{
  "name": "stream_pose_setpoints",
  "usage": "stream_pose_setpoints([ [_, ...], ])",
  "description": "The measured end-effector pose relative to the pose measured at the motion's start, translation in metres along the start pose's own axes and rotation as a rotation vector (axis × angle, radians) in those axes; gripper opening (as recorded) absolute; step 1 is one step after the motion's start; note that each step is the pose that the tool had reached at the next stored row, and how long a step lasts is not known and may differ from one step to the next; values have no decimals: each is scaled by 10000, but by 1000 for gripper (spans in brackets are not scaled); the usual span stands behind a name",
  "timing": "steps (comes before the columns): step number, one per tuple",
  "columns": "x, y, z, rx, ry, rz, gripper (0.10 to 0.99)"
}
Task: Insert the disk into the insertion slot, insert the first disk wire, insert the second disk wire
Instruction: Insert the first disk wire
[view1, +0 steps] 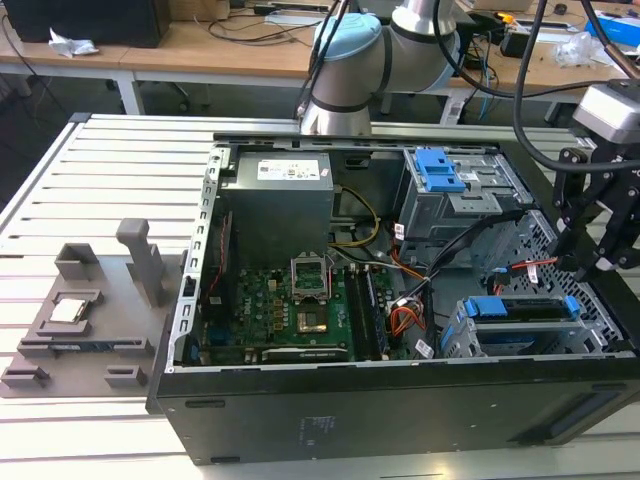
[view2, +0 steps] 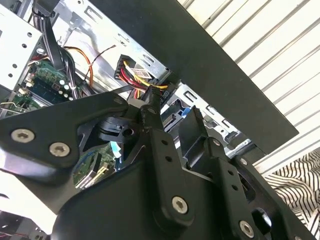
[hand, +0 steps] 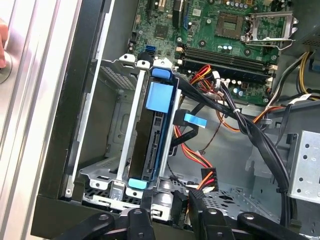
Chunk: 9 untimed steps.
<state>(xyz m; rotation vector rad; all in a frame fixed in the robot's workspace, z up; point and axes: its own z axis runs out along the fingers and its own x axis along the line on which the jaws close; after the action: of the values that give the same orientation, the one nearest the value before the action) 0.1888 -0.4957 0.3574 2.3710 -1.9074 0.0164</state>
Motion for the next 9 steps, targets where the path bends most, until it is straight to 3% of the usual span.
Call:
stream_pose_setpoints([
  [3, 0, 0, 0, -2, 9, 0, 216],
  [5, 0, 0, 0, -2, 12, 1, 169],
  [9, 0, 0, 0, -4, 19, 1, 169],
])
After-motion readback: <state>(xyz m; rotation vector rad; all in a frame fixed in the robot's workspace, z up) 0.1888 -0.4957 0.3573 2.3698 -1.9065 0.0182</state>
